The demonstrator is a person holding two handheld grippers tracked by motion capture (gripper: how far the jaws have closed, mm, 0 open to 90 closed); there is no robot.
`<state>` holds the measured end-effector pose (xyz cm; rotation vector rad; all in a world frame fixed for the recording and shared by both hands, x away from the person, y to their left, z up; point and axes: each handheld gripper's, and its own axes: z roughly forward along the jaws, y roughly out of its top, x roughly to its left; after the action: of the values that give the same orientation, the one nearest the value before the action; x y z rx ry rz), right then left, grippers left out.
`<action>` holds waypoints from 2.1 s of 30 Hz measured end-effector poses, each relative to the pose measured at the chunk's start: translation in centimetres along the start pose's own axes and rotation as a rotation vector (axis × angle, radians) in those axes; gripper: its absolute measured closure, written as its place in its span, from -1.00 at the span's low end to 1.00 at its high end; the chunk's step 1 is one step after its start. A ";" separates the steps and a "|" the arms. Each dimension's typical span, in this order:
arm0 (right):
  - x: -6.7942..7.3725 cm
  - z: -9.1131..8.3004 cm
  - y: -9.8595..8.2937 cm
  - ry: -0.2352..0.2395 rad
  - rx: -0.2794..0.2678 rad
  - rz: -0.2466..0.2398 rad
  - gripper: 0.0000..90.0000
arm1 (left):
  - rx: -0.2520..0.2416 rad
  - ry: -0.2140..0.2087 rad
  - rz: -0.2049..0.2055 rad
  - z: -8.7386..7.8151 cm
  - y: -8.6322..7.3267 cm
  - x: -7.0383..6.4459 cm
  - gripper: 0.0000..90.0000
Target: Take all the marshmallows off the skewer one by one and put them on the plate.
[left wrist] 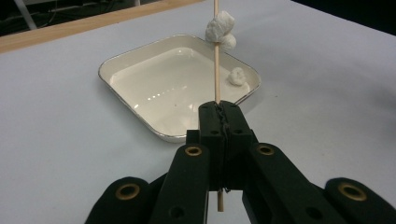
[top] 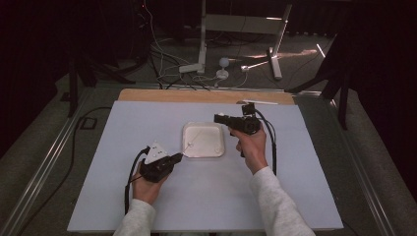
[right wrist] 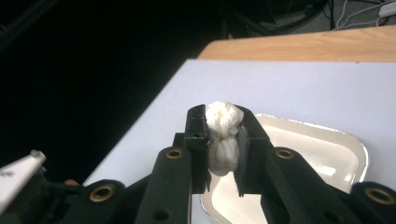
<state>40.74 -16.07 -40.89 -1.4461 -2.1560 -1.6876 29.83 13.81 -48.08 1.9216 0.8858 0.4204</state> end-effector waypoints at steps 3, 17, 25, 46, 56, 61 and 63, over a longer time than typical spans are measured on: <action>0.2 0.5 -0.2 -0.005 0.010 -0.015 0.72 | 0.000 0.005 -0.008 -0.1 -0.1 0.2 1.00; 0.5 2.5 -0.8 -0.061 0.068 -0.091 0.69 | -0.009 0.019 -0.036 -0.3 -0.1 0.6 1.00; -0.4 4.2 -1.2 -0.107 0.105 -0.079 0.47 | -0.005 0.019 -0.046 -0.3 -0.3 0.8 1.00; 0.9 4.4 -1.9 -0.017 0.111 -0.081 -0.56 | -0.015 0.031 -0.058 -0.4 -0.3 1.0 1.00; 1.7 4.5 -3.3 0.005 0.136 -0.106 -0.61 | -0.037 0.035 -0.053 -0.5 -0.2 0.7 1.00; 2.0 4.6 -4.1 0.024 0.144 -0.101 -0.65 | -0.051 0.025 -0.058 -0.5 -0.1 0.5 1.00; 2.1 4.7 -4.3 0.037 0.145 -0.095 -0.65 | -0.058 0.016 -0.062 -0.5 0.0 0.3 1.00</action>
<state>38.86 -10.99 -44.85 -1.2856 -2.3072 -1.5352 29.78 14.35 -47.85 1.8356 0.9319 0.4201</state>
